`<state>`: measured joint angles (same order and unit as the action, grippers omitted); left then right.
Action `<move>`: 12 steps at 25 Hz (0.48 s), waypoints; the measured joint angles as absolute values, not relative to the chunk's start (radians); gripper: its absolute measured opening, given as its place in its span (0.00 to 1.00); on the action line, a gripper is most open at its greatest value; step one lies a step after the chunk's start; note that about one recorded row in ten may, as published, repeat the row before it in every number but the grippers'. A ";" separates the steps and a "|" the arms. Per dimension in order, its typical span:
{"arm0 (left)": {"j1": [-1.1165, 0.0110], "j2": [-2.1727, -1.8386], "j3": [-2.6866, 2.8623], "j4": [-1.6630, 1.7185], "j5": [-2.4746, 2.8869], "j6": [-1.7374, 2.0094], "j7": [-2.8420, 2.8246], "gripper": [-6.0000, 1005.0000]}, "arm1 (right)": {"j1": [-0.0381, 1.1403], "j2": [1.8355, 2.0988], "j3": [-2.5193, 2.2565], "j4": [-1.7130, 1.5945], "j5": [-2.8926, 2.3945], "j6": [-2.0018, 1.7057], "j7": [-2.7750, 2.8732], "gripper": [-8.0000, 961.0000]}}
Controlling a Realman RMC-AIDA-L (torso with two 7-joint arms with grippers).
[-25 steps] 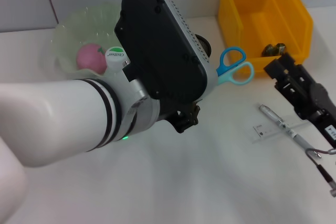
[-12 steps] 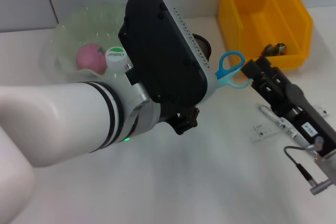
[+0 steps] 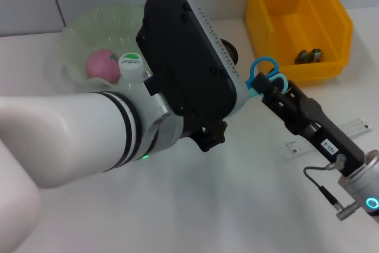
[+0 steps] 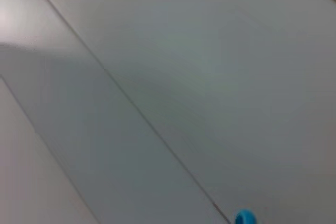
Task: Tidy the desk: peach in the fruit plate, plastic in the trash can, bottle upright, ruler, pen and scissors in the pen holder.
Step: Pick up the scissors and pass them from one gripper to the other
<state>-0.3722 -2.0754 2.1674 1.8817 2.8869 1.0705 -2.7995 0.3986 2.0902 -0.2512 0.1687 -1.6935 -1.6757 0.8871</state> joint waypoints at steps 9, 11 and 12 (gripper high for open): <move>-0.373 -2.076 2.167 1.877 2.884 1.071 -2.799 0.25 | 0.402 2.089 -0.248 0.168 -1.697 -1.675 0.887 0.63; -0.373 -2.077 2.167 1.876 2.883 1.071 -2.799 0.25 | 0.405 2.089 -0.248 0.168 -1.697 -1.675 0.887 0.59; -0.373 -2.077 2.168 1.876 2.882 1.071 -2.799 0.26 | 0.406 2.089 -0.249 0.168 -1.697 -1.675 0.887 0.56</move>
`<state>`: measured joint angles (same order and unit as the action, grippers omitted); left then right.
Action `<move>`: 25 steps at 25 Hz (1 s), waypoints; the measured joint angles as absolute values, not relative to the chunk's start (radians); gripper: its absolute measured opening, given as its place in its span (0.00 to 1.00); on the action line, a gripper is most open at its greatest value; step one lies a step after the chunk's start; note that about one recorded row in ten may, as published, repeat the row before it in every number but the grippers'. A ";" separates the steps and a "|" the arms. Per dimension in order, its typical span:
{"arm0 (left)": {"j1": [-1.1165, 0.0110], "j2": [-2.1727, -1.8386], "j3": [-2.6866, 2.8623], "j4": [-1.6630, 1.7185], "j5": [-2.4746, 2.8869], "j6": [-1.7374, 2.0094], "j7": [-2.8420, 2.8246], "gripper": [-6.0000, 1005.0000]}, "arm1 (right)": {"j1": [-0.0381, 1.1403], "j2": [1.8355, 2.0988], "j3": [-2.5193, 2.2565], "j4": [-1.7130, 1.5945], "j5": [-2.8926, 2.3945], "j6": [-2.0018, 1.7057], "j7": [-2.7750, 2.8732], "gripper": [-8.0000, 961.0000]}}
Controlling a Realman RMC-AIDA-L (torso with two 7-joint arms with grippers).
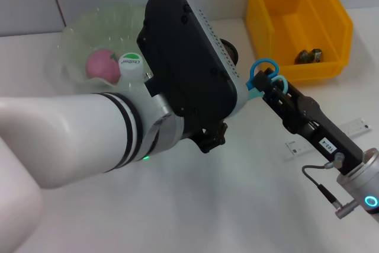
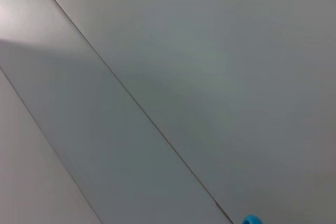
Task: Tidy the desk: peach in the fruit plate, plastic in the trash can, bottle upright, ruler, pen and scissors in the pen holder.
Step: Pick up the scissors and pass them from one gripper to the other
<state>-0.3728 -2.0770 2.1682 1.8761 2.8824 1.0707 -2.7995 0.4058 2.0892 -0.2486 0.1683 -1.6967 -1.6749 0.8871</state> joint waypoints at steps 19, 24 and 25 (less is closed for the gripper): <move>-0.383 -2.078 2.181 1.872 2.884 1.071 -2.800 0.26 | 0.424 2.089 -0.248 0.175 -1.696 -1.633 0.897 0.27; -0.383 -2.079 2.182 1.869 2.882 1.065 -2.809 0.27 | 0.419 2.089 -0.244 0.176 -1.697 -1.632 0.897 0.22; -0.384 -2.079 2.182 1.868 2.882 1.064 -2.810 0.27 | 0.416 2.089 -0.241 0.177 -1.697 -1.635 0.894 0.21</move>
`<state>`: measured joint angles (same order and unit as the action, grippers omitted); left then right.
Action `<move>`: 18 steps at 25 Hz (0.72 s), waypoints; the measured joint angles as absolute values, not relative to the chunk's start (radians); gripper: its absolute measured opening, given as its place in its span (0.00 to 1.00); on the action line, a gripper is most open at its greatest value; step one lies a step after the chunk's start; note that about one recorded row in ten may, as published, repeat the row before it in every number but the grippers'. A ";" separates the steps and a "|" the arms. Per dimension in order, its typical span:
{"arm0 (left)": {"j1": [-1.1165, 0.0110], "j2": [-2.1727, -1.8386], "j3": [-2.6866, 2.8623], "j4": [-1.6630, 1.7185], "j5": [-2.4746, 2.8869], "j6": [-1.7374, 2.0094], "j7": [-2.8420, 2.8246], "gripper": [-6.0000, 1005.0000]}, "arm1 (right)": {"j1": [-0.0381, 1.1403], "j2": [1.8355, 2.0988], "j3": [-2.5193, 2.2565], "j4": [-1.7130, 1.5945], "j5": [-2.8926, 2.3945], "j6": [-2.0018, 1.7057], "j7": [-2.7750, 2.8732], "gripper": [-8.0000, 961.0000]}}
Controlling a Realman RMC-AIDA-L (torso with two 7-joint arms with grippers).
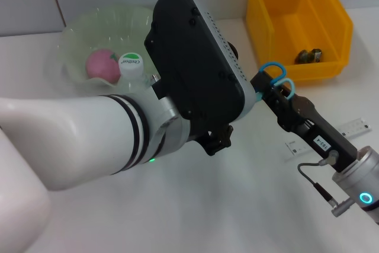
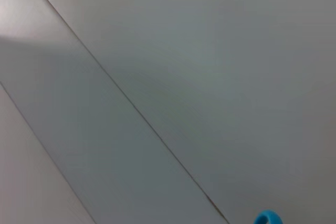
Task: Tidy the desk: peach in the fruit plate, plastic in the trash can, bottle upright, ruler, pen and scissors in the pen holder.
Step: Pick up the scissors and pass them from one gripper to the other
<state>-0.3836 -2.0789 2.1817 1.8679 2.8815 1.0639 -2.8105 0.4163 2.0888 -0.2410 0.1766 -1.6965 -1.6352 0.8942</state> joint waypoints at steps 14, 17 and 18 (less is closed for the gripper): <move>-0.385 -2.080 2.195 1.861 2.881 1.062 -2.817 0.40 | 0.408 2.087 -0.235 0.177 -1.689 -1.644 0.896 0.10; -0.385 -2.080 2.195 1.861 2.881 1.062 -2.824 0.47 | 0.400 2.087 -0.227 0.176 -1.688 -1.641 0.896 0.09; -0.385 -2.080 2.195 1.860 2.881 1.061 -2.826 0.49 | 0.397 2.087 -0.224 0.175 -1.688 -1.643 0.897 0.09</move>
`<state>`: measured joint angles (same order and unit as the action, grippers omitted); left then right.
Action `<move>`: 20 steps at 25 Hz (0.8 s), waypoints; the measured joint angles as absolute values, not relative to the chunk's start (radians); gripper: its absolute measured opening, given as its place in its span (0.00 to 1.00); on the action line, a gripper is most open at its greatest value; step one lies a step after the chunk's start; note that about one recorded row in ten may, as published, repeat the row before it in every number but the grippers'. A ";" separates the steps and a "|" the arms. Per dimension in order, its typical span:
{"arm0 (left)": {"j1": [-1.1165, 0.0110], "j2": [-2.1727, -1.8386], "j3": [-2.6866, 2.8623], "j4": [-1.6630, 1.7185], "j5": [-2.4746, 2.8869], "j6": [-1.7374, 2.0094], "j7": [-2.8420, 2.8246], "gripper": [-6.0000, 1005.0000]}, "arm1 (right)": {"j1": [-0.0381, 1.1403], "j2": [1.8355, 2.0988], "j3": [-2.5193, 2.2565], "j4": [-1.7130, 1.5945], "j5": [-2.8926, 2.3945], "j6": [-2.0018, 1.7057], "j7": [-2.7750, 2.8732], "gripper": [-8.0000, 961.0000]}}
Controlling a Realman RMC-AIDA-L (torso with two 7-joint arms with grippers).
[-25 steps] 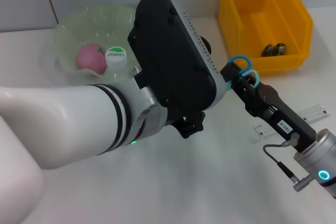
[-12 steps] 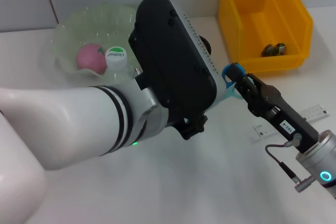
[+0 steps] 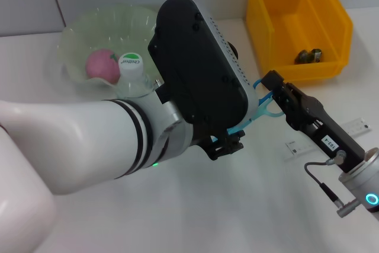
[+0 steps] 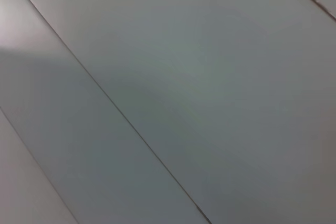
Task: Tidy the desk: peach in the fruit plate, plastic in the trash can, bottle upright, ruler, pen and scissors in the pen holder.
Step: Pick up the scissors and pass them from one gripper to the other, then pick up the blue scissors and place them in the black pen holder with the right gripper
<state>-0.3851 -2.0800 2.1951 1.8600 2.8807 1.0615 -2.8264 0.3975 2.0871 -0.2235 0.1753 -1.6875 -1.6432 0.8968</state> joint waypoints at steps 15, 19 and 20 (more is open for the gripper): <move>-0.212 -2.071 2.189 1.988 2.883 0.937 -2.725 0.71 | 0.427 2.081 -0.095 0.001 -1.686 -1.720 0.898 0.09; -0.138 -2.068 2.196 2.019 2.873 0.839 -2.666 0.70 | 0.456 2.081 -0.073 -0.038 -1.686 -1.730 0.900 0.09; -0.110 -2.067 2.193 2.025 2.838 0.800 -2.624 0.70 | 0.475 2.080 -0.064 -0.063 -1.686 -1.732 0.900 0.09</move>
<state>-0.1102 -2.0666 2.1928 2.0248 2.8376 0.7999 -2.6242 0.4749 2.0804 -0.0637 -0.0629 -1.6857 -1.7315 0.8999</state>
